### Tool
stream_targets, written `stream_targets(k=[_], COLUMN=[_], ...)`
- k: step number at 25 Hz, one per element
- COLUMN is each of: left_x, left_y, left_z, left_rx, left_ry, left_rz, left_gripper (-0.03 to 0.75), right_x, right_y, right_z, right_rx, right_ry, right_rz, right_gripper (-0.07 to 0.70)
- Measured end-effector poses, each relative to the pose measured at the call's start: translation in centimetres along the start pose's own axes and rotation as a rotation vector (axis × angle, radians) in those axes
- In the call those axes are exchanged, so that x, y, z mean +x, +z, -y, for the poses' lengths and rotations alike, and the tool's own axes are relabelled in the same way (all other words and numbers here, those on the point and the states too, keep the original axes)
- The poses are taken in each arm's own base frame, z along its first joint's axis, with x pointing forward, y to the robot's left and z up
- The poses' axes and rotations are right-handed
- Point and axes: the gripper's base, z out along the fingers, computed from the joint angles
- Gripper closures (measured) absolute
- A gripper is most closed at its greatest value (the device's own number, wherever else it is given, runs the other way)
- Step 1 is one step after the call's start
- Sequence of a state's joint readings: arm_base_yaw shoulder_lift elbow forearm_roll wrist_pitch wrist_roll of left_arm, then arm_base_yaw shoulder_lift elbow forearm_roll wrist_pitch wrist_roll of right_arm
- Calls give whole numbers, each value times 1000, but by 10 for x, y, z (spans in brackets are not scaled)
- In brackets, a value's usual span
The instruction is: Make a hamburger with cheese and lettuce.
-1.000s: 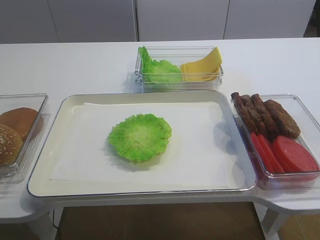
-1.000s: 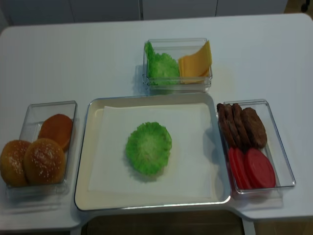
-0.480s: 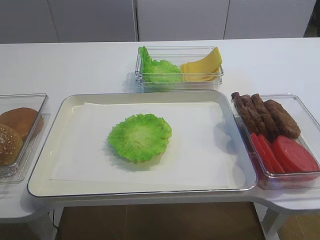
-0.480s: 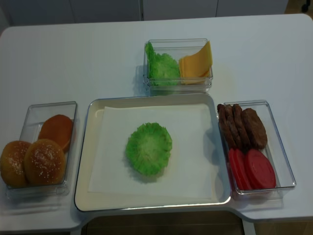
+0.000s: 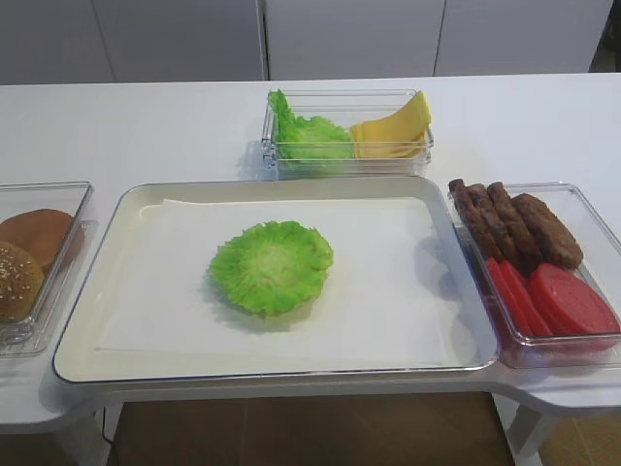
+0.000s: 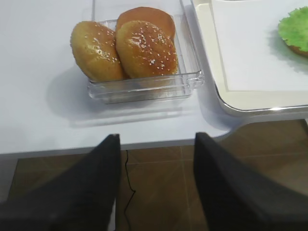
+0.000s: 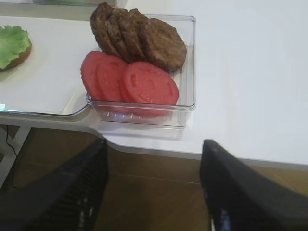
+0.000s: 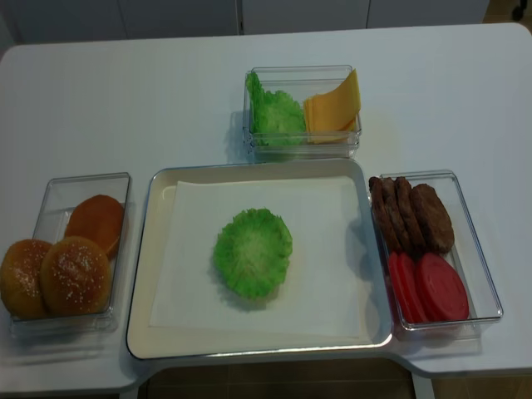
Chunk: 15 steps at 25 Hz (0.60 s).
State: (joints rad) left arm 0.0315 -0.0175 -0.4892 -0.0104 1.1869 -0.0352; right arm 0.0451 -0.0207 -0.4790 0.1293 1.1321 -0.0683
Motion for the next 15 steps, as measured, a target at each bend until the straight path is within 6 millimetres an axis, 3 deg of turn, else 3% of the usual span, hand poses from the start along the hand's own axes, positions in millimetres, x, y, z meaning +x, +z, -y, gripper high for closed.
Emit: stream_targets(k=[15], left_x=[0], left_y=[0], left_z=[0], left_rx=[0], left_ry=[0], left_rz=[0], left_gripper=[348], right_x=[0], right_y=[0], right_z=[-2], right_rx=[-23], right_ry=[21], right_rz=[4], right_gripper=[174])
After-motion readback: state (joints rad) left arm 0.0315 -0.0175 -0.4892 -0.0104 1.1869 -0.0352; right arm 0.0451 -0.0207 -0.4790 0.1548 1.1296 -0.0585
